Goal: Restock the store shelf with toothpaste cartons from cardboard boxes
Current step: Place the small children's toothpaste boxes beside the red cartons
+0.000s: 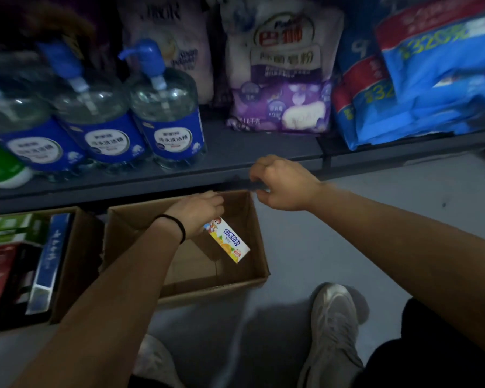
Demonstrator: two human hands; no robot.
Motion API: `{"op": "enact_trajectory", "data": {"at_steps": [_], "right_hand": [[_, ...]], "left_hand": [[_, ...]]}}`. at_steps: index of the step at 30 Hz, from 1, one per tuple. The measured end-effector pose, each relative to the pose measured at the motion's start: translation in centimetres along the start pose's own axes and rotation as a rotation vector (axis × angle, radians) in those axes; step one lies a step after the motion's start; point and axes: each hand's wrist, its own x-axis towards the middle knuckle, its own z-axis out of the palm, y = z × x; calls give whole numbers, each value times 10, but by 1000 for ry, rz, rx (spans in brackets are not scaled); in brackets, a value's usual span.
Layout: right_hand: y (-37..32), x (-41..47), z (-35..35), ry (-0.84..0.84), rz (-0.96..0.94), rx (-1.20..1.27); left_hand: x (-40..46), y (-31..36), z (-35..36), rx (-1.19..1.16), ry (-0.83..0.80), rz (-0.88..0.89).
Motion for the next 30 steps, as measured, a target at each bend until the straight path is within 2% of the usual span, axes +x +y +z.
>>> {"op": "enact_trajectory", "data": {"at_steps": [3,13,17,22,30], "right_hand": [[-13,-8,-29,13,-10,-17],[-41,-54,-139,96,-30,-133],[-45,-74,-175,141,-26,-169],[-37,-88,-215,180,-20,-216],[-2,-79,-277,260,8,-230]], "left_hand": [[-21,-1,-36,27,31,-36],[-89,8,-163,183,280,-155],[-104,17,-206,253,468,-173],[-108,24,-253,367,603,-174],[-78,20,-315,414,778,-236]]}}
